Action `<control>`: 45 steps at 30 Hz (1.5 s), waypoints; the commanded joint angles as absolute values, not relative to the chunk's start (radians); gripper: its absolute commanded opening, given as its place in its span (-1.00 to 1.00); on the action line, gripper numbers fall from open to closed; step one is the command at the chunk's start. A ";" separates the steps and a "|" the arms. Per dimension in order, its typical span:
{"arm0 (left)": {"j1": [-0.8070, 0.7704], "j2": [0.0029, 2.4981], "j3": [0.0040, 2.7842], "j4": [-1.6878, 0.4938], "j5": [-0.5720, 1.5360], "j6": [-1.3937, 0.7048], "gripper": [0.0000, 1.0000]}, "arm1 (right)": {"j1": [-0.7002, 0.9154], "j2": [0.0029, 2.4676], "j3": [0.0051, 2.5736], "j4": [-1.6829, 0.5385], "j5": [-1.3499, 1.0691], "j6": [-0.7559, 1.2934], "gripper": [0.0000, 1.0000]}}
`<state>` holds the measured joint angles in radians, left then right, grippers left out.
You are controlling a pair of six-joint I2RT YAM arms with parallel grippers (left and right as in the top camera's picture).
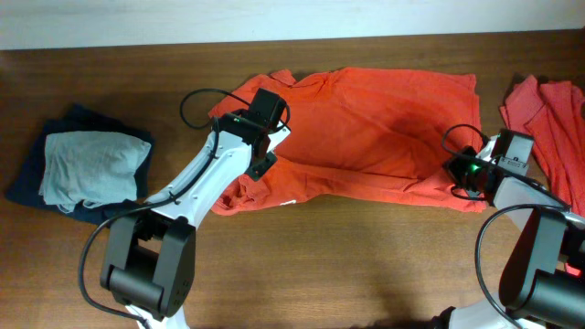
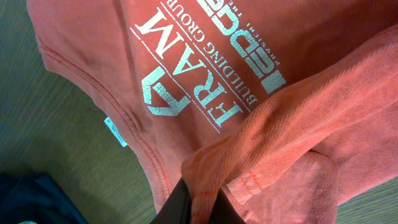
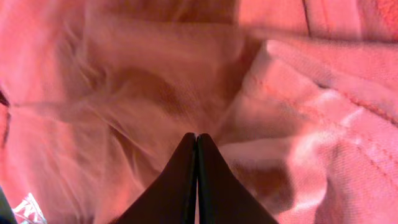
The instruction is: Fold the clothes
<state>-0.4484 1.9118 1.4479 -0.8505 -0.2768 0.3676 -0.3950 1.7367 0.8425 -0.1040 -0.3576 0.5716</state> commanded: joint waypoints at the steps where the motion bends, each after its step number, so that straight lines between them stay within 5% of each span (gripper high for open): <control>1: -0.444 1.921 1.463 -0.853 -0.265 0.368 -0.82 | -0.407 1.738 0.873 -0.092 -0.374 0.585 -0.91; 4: -0.444 1.921 1.463 -0.855 -0.266 0.368 -0.83 | -0.415 1.738 0.873 -0.146 -0.395 0.584 -0.11; 9: -0.444 1.921 1.463 -0.860 -0.265 0.368 -0.82 | -0.454 1.738 0.874 -0.234 -0.379 0.551 0.22; 18: -0.444 1.921 1.463 -0.859 -0.265 0.368 -0.82 | -0.467 1.741 0.874 -0.265 -0.355 0.502 0.17; 20: -0.444 1.921 1.463 -0.860 -0.265 0.368 -0.82 | -0.455 1.741 0.874 -0.228 -0.355 0.503 -0.30; 22: -0.444 1.921 1.463 -0.860 -0.265 0.368 -0.82 | -0.452 1.741 0.874 -0.203 -0.355 0.506 -0.56; 27: -0.444 1.921 1.463 -0.860 -0.265 0.368 -0.82 | -0.452 1.740 0.889 -0.152 -0.396 0.509 -0.91; 34: -0.444 1.921 1.463 -0.861 -0.265 0.368 -0.82 | -0.454 1.732 1.018 -0.308 -0.390 0.442 -0.92; 39: -0.444 1.921 1.463 -0.860 -0.266 0.353 -0.81 | -0.455 1.732 1.261 -0.711 -0.183 0.396 -0.91; 45: -0.444 1.921 1.463 -0.844 -0.256 0.300 -0.81 | -0.455 1.733 1.391 -0.927 0.032 0.396 -0.18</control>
